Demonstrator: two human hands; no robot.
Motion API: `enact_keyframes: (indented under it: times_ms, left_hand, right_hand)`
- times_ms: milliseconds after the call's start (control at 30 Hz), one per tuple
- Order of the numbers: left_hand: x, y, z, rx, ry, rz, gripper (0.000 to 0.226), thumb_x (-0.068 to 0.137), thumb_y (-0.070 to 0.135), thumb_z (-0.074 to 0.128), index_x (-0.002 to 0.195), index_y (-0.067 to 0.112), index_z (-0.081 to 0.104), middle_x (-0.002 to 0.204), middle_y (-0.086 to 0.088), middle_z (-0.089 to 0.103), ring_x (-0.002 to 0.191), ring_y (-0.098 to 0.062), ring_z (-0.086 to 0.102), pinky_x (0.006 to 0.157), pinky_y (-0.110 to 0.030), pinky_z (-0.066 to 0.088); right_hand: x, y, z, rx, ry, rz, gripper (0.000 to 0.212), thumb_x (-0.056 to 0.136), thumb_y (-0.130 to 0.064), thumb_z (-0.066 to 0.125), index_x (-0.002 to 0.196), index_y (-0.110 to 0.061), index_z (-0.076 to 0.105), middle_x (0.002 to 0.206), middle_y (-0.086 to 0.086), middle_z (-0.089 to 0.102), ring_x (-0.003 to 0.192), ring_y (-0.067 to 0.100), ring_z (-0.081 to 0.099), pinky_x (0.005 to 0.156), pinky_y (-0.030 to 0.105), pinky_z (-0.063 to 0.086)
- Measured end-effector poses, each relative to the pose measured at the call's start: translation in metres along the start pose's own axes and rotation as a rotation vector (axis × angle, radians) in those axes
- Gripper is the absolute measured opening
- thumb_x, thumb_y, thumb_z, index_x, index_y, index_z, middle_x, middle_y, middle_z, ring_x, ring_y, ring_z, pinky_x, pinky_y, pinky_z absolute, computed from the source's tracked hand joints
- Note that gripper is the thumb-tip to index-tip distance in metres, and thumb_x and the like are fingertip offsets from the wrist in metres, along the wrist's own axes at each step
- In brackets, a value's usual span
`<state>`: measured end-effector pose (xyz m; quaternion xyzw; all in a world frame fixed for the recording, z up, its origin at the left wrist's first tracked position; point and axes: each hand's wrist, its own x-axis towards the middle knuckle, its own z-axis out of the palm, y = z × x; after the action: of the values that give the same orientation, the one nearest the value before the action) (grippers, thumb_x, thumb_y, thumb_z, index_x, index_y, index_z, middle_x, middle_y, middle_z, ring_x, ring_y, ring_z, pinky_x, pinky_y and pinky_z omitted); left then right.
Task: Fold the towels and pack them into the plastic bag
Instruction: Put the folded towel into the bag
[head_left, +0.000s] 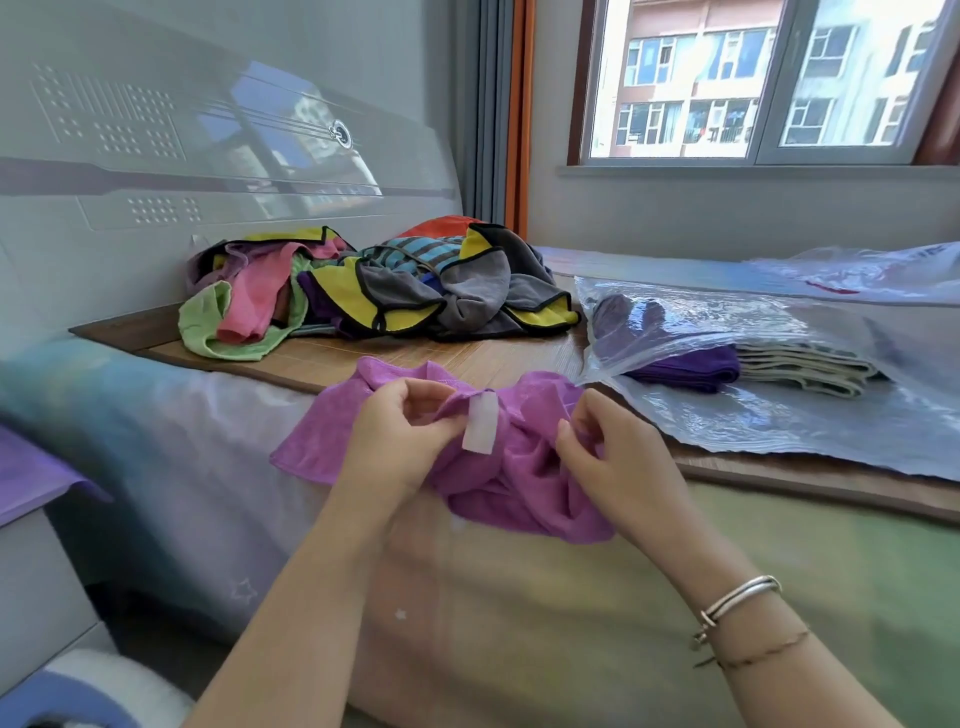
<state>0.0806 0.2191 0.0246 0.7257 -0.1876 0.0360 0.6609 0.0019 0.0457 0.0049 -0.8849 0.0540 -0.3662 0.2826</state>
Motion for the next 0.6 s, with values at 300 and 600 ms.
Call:
enact_keyframes:
  times_ms: [300, 600]
  left_hand:
    - [-0.013, 0.01, 0.008, -0.165, -0.227, -0.083, 0.005, 0.083, 0.02, 0.071, 0.079, 0.018, 0.075, 0.08, -0.002, 0.075, 0.071, -0.007, 0.067, 0.064, -0.016, 0.053]
    - [-0.005, 0.005, 0.011, -0.053, -0.018, -0.112, 0.01, 0.084, 0.018, 0.071, 0.08, 0.025, 0.066, 0.077, -0.003, 0.068, 0.075, -0.017, 0.061, 0.069, -0.029, 0.047]
  right_hand:
    - [0.001, 0.001, -0.005, 0.252, -0.134, 0.141, 0.026, 0.086, -0.023, 0.069, 0.073, -0.019, 0.047, 0.075, 0.004, 0.067, 0.07, 0.013, 0.067, 0.065, 0.028, 0.049]
    - [-0.011, -0.002, 0.004, 0.084, -0.399, 0.118, 0.03, 0.078, -0.033, 0.074, 0.099, -0.022, 0.056, 0.097, -0.01, 0.059, 0.092, -0.001, 0.056, 0.078, 0.006, 0.039]
